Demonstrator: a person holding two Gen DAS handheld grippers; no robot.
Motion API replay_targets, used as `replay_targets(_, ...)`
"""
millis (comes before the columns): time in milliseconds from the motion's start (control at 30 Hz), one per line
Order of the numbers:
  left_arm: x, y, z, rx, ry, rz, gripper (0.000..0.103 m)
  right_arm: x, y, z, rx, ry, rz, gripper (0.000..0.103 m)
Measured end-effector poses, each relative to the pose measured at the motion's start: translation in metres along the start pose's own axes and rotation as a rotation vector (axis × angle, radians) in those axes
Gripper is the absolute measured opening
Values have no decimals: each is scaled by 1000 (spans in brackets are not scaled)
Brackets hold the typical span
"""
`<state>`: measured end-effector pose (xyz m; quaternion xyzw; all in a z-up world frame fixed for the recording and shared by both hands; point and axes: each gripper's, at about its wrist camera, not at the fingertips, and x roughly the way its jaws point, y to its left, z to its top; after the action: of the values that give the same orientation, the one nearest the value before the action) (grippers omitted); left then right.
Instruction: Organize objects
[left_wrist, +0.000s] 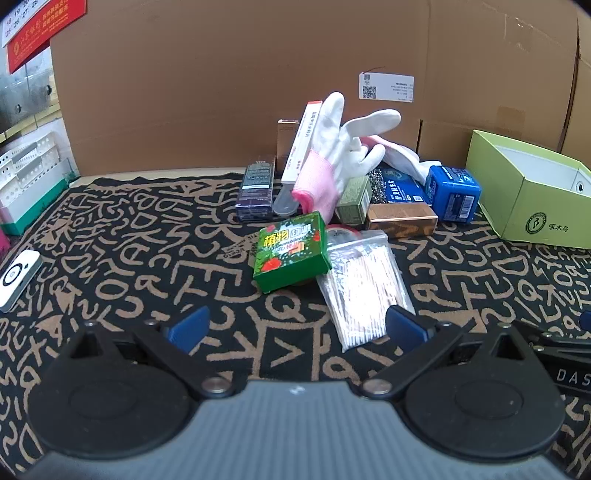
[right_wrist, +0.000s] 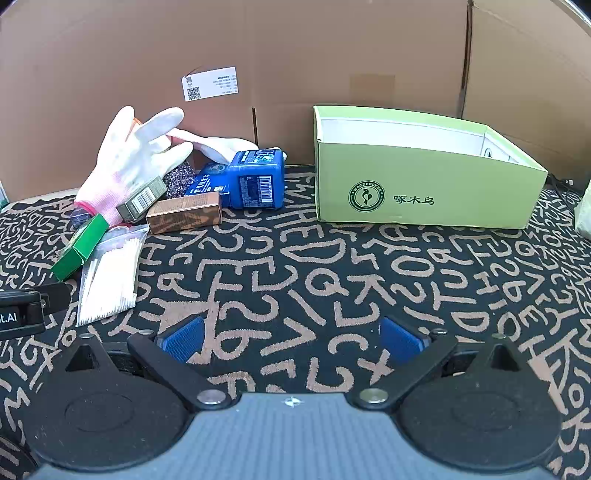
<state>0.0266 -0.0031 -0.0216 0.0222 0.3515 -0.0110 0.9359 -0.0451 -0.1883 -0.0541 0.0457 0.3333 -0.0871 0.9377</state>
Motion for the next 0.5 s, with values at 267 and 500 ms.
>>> replay_targets(267,6,-1,1,3,12,1,103,7,1,1,-2,15,9,103)
replay_targets(500,10,-1,-1,5,23,0,103,10,2,1,-2,24,10,103)
